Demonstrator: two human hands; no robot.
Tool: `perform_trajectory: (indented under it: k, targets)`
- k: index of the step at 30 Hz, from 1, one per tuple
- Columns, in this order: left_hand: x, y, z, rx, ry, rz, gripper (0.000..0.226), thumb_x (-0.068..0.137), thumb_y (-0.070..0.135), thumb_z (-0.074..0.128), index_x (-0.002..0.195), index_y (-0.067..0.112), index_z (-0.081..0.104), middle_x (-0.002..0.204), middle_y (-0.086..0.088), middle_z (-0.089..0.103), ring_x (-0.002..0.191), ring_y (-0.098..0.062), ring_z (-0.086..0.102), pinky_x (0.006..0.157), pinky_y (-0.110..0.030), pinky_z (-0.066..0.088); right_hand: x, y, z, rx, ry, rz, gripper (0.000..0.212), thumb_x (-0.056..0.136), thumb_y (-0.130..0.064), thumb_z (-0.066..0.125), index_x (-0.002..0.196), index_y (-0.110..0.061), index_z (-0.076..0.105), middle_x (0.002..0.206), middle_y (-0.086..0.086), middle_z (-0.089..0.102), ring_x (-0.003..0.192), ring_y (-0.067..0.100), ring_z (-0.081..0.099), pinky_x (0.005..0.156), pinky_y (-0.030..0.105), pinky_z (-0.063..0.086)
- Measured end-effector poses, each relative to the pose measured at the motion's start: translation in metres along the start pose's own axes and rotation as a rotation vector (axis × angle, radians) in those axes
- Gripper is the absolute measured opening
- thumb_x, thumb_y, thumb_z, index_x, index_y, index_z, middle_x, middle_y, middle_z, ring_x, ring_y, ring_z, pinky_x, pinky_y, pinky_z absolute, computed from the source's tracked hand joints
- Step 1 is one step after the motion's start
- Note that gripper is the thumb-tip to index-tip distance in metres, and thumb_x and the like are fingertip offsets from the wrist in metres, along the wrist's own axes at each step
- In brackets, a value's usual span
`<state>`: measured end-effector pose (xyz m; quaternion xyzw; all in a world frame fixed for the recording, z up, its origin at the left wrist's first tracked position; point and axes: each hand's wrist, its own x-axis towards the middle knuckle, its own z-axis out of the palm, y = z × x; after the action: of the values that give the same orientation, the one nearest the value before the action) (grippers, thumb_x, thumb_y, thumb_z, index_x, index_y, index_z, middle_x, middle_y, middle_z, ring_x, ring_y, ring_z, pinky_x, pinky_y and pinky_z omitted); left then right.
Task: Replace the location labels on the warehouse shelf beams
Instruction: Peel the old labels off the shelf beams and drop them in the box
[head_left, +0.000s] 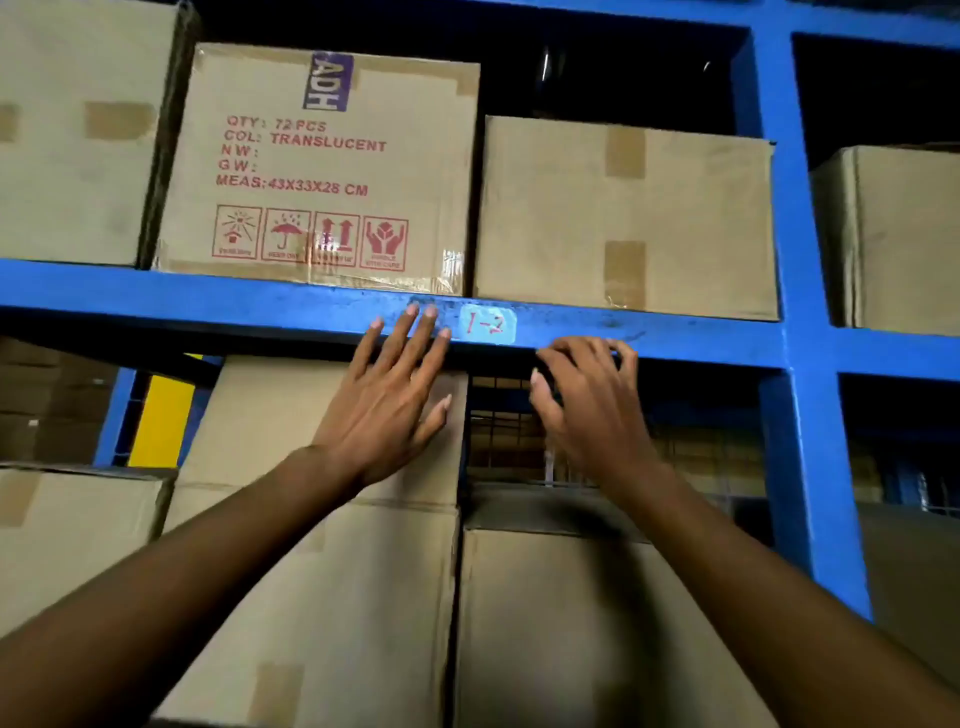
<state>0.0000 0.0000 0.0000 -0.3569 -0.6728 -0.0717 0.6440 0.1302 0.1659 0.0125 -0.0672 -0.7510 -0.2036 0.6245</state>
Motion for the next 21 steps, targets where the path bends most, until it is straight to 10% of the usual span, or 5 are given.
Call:
perform_trajectory:
  k: [11, 21]
  targets:
    - [0.020, -0.042, 0.052, -0.029, 0.063, 0.089, 0.084, 0.090, 0.057, 0.027, 0.147, 0.010, -0.011, 0.157, -0.013, -0.012, 0.145, -0.027, -0.013, 0.120, -0.042, -0.002, 0.046, -0.025, 0.046, -0.116, 0.168, 0.207, 0.037, 0.091, -0.027, 0.044, 0.121, -0.006, 0.054, 0.130, 0.010, 0.050, 0.121, 0.027, 0.041, 0.106, 0.044, 0.020]
    - [0.021, -0.040, 0.062, -0.086, 0.115, 0.074, 0.088, 0.089, 0.061, 0.025, 0.145, 0.010, -0.019, 0.156, -0.014, -0.018, 0.144, -0.027, -0.019, 0.117, -0.043, -0.008, 0.056, -0.039, 0.047, -0.061, 0.295, 0.201, 0.021, 0.081, -0.019, 0.057, 0.085, -0.004, 0.071, 0.116, 0.009, 0.063, 0.113, 0.027, 0.048, 0.100, 0.041, 0.020]
